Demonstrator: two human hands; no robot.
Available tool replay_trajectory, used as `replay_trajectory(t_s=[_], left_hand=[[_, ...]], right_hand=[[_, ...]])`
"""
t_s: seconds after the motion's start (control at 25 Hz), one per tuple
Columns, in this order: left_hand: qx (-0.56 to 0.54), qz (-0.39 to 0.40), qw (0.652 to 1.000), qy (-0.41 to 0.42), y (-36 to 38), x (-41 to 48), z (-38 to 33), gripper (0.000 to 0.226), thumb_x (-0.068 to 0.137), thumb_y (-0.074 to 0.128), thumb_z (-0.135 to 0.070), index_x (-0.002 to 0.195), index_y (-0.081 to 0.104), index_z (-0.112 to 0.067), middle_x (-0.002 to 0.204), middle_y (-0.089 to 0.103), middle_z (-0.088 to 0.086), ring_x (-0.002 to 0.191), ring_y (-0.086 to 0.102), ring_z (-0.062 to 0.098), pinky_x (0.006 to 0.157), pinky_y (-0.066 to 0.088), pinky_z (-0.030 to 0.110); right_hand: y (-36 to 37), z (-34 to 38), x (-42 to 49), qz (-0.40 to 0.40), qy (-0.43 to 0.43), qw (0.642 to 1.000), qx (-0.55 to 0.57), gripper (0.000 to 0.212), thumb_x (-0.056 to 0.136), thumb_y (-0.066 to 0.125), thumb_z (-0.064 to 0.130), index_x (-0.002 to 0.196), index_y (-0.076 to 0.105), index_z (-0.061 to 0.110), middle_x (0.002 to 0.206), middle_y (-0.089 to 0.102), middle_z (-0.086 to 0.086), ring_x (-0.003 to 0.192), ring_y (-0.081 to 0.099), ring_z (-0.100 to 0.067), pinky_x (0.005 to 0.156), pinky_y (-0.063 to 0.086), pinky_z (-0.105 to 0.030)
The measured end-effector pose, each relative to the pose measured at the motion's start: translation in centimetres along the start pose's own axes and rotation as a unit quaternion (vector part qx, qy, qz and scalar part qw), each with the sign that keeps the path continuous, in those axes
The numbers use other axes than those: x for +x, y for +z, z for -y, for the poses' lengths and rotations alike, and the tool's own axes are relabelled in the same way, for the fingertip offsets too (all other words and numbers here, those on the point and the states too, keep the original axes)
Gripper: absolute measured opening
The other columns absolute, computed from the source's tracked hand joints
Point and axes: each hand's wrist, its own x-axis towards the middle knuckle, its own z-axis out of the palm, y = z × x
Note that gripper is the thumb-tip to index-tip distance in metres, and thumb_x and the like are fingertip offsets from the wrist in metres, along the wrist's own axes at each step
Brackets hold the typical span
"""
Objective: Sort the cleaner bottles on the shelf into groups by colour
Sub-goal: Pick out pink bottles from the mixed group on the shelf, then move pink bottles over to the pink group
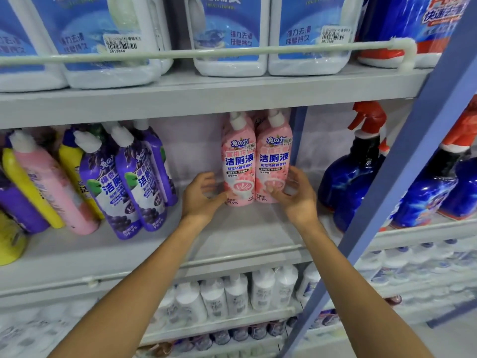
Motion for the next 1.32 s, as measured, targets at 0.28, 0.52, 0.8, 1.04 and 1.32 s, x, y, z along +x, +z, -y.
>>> replay_trajectory(t_s=[0.28, 0.52, 0.8, 1.04, 1.32], left_hand=[[-0.01, 0.009, 0.999, 0.037, -6.9, -3.1, 0.4, 0.069, 0.071, 0.09, -0.008, 0.131, 0.057, -0.019, 0.122, 0.065, 0.004, 0.111, 0.063, 0.015, 0.088, 0.054, 0.024], [0.011, 0.018, 0.998, 0.066, -15.9, -6.2, 0.9, 0.071, 0.064, 0.093, -0.016, 0.126, 0.06, -0.023, 0.118, 0.068, 0.0, 0.106, 0.066, 0.016, 0.095, 0.054, 0.03], [0.043, -0.049, 0.996, 0.069, -34.1, -8.9, 3.0, 0.064, 0.072, 0.09, -0.013, 0.126, 0.059, -0.025, 0.119, 0.067, -0.003, 0.109, 0.063, 0.015, 0.095, 0.052, 0.029], [0.057, -0.125, 0.989, 0.059, -48.5, -10.7, 4.6, 0.061, 0.069, 0.091, -0.019, 0.12, 0.06, -0.028, 0.115, 0.066, -0.008, 0.102, 0.061, -0.003, 0.089, 0.05, 0.024], [0.129, -0.199, 0.97, 0.046, -56.5, -8.3, 5.1, 0.062, 0.076, 0.087, -0.012, 0.131, 0.06, -0.008, 0.122, 0.065, 0.005, 0.112, 0.061, 0.023, 0.095, 0.05, 0.036]], right_hand=[[1.6, 3.3, -5.2, 0.028, -0.052, 0.998, -0.019, 0.084, 0.075, 0.09, 0.024, 0.146, 0.047, 0.018, 0.134, 0.057, 0.004, 0.114, 0.059, -0.002, 0.092, 0.055, -0.024], [8.9, 7.6, -10.7, 0.11, -0.089, 0.989, -0.033, 0.083, 0.076, 0.09, 0.03, 0.147, 0.047, 0.023, 0.144, 0.052, 0.005, 0.127, 0.055, -0.013, 0.101, 0.055, -0.038], [22.7, 14.6, -17.6, 0.181, -0.145, 0.972, -0.034, 0.07, 0.078, 0.088, 0.032, 0.139, 0.054, 0.027, 0.138, 0.056, 0.007, 0.124, 0.057, -0.012, 0.096, 0.057, -0.033], [35.7, 19.1, -22.0, 0.244, -0.191, 0.951, -0.015, 0.072, 0.08, 0.086, 0.032, 0.143, 0.053, 0.02, 0.141, 0.057, 0.007, 0.125, 0.057, -0.01, 0.099, 0.055, -0.037], [44.5, 23.6, -22.7, 0.263, -0.227, 0.937, -0.022, 0.078, 0.076, 0.079, 0.053, 0.143, 0.054, 0.023, 0.141, 0.057, 0.007, 0.126, 0.057, -0.009, 0.104, 0.052, -0.039]])
